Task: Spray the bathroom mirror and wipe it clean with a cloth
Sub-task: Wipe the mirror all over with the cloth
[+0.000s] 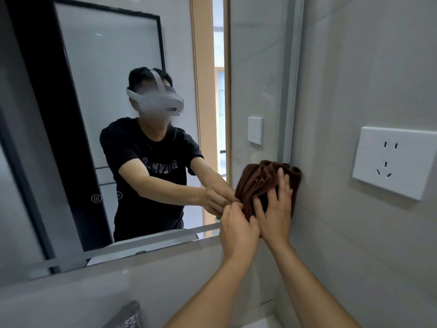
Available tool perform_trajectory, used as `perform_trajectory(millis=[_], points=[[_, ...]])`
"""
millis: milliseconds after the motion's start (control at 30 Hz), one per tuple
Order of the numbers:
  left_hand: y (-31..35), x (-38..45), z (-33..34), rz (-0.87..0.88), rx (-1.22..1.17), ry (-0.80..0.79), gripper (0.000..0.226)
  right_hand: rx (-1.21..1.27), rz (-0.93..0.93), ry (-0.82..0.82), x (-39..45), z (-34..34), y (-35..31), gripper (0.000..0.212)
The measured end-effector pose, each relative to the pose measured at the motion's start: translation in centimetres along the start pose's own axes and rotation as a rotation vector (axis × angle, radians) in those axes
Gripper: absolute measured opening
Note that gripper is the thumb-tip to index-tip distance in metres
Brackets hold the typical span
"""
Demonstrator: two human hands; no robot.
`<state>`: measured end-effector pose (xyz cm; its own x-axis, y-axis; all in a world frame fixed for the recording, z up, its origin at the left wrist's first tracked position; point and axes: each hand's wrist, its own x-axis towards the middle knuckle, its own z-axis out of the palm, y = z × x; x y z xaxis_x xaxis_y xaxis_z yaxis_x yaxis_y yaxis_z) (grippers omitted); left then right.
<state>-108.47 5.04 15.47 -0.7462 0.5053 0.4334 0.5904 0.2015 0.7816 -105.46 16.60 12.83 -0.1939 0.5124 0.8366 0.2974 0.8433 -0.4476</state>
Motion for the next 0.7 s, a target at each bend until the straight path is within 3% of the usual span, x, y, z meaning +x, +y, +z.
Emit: perform_trajectory(millis=[233, 400, 600, 700], points=[[1.6, -0.4, -1.0, -0.048, 0.05, 0.013, 0.007, 0.061, 0.046, -0.055, 0.4, -1.7, -0.9, 0.065], [2.6, -0.8, -2.7, 0.123, -0.029, -0.013, 0.014, 0.187, 0.151, -0.097, 0.4, -3.8, -2.7, 0.066], [4.6, 1.0, -10.7, 0.413, 0.317, -0.099, 0.017, 0.5, 0.407, -0.283, 0.5, -7.1, -6.3, 0.062], [5.0, 2.0, -16.1, 0.468, 0.518, -0.186, 0.019, 0.371, 0.49, -0.371, 1.0, -8.2, -8.7, 0.085]])
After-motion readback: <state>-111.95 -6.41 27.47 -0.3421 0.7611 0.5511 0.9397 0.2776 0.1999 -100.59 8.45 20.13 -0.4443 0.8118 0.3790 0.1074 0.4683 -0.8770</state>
